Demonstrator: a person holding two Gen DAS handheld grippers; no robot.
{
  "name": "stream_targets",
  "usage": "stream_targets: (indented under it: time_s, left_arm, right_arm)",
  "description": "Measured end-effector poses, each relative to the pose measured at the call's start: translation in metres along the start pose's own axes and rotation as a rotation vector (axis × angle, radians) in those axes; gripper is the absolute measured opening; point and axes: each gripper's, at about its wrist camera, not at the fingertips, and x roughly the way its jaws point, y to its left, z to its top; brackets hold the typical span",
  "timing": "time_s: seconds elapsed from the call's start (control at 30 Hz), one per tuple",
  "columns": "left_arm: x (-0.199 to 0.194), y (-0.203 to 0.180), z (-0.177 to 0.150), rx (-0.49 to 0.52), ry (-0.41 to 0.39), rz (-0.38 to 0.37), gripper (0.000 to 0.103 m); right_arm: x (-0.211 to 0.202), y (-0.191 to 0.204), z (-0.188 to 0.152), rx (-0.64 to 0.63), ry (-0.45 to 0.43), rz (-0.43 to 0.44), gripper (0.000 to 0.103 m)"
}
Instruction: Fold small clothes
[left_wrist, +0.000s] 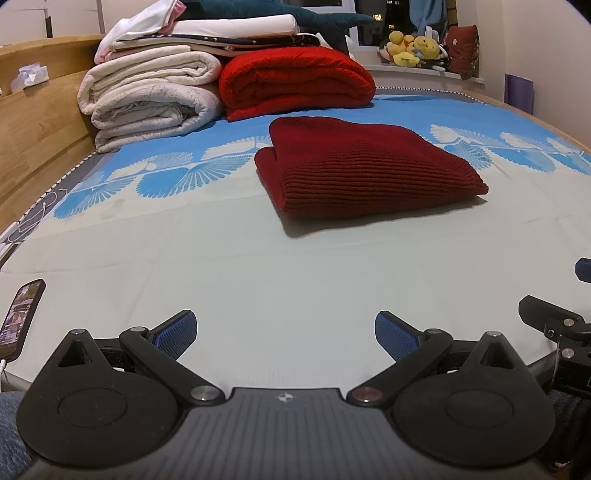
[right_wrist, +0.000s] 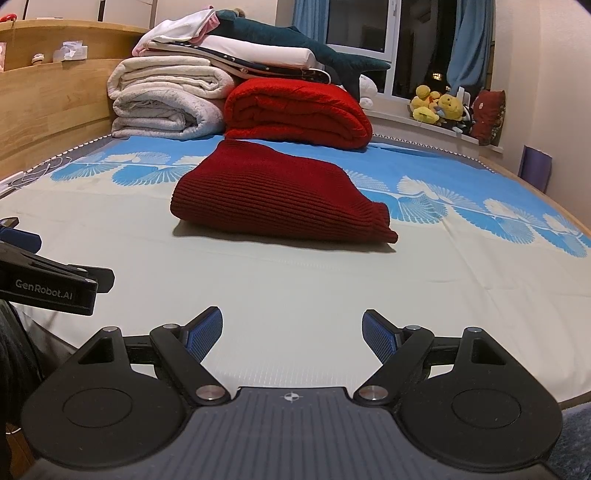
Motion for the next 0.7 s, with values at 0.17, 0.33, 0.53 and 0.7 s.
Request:
stream_targets:
  time_s: [0.17, 0.33, 0.53, 0.7]
  left_arm:
    - [0.0000, -0.0004, -0.0001, -0.001, 0.000, 0.001, 0.103]
    - [0.0003, -0.0027, 0.0000, 0.002, 0.002, 0.001, 0.103]
    - [0.0011, -0.0038, 0.0003, 0.001, 0.005, 0.006, 0.103]
    - [0.0018, -0.0050, 0.0000, 0.001, 0.004, 0.006, 0.103]
  right_arm:
    - [0.0000, 0.0007, 0.0001, 0.000, 0.000, 0.000, 0.084]
    - [-0.0007, 0.0007, 0.0007, 0.001, -0.003, 0.000, 0.084]
    - [-0.0018, 0.0018, 0.0010, 0.001, -0.005, 0.000, 0.084]
    - [-0.0017, 0.0016, 0.0010, 0.000, -0.005, 0.000, 0.084]
